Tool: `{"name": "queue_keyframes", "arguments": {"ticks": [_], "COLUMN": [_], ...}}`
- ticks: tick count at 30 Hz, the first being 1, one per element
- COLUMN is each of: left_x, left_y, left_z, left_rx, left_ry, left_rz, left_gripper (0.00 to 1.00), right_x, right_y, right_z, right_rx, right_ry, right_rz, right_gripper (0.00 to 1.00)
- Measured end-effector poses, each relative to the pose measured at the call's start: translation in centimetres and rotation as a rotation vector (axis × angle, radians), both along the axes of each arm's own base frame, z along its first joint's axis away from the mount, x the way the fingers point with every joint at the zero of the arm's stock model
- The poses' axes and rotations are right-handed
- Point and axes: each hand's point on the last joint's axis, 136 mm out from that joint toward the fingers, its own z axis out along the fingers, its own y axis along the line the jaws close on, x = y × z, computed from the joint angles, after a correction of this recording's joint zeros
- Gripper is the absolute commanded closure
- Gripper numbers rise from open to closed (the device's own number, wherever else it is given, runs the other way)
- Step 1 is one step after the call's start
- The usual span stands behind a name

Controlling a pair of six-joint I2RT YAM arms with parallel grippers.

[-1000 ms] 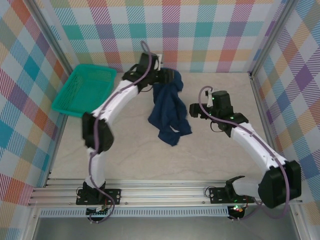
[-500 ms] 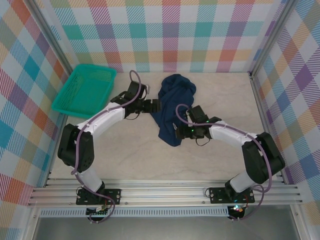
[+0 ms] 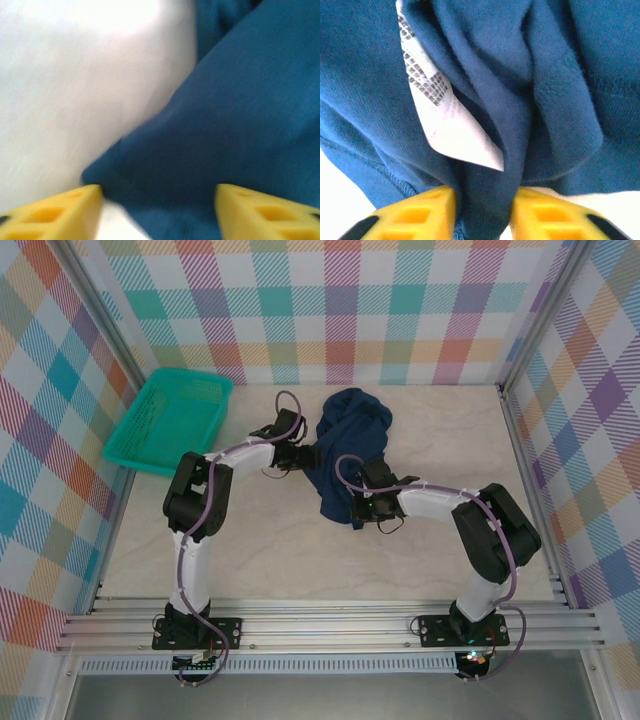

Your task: Fold the inside-out t-shirt

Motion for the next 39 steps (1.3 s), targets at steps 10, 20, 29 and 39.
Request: {"name": "queue_keyframes", "arguments": {"ticks": [10,20,29,39], "left_x": [1.9,1.3,-7.5,-12.6], "left_y": [-2.9,6.6,10.4,11.1], "left_z": [1.3,18.8,39.8,46.6], "left_rx": [-0.14,-0.208,-0.321,-0.341], "left_ry": [-0.029,-0.366,-0.825,-0.952], "left_rz": [-0.077,0.096,0.134,0.133], "left_gripper": [1.0,1.0,1.0,1.0], "right_x": [4.3,4.7,1.9,-0.4], "right_y": [-1.4,-6.2,-4.6,-4.0], "right_z": [11.5,35.7,46.3,54.2], "right_rx": [0.114,0.342,0.493,0.586], "right_ry": [-0.334,-0.858,-1.019,-1.129], "right_rz": [-0.021,-0.087,0.056,0.146], "right_gripper": [1.0,1.0,1.0,1.0]}}
